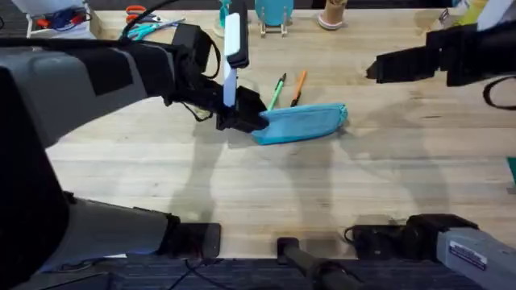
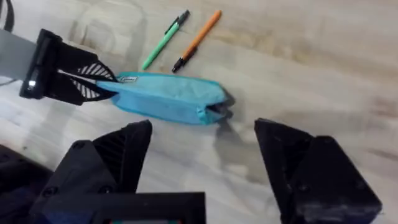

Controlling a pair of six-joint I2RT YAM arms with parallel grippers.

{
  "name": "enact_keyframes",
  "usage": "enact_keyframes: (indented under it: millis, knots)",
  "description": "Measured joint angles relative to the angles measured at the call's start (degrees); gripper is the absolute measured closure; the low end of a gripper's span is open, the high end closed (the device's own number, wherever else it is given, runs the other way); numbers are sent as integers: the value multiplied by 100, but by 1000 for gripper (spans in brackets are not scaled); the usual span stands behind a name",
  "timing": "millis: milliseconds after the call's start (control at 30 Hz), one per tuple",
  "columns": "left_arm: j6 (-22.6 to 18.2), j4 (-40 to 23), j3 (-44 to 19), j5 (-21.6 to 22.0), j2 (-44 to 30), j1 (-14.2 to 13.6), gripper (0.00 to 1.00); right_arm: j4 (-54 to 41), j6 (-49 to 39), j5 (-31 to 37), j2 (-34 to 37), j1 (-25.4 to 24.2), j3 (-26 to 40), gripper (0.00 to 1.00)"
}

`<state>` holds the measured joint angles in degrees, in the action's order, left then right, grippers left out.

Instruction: Unzip the bag, pick up the pens from the table one at a time and place them inside, then zip the bag closed.

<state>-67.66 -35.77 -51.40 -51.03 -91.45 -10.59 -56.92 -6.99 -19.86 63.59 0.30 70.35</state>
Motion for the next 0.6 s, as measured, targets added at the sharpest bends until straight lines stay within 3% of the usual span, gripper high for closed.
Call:
enact_keyframes:
  millis: [600]
  knots:
    - [0, 0, 0, -9, -1, 0, 957, -626, 703, -59, 0, 0, 0, 4]
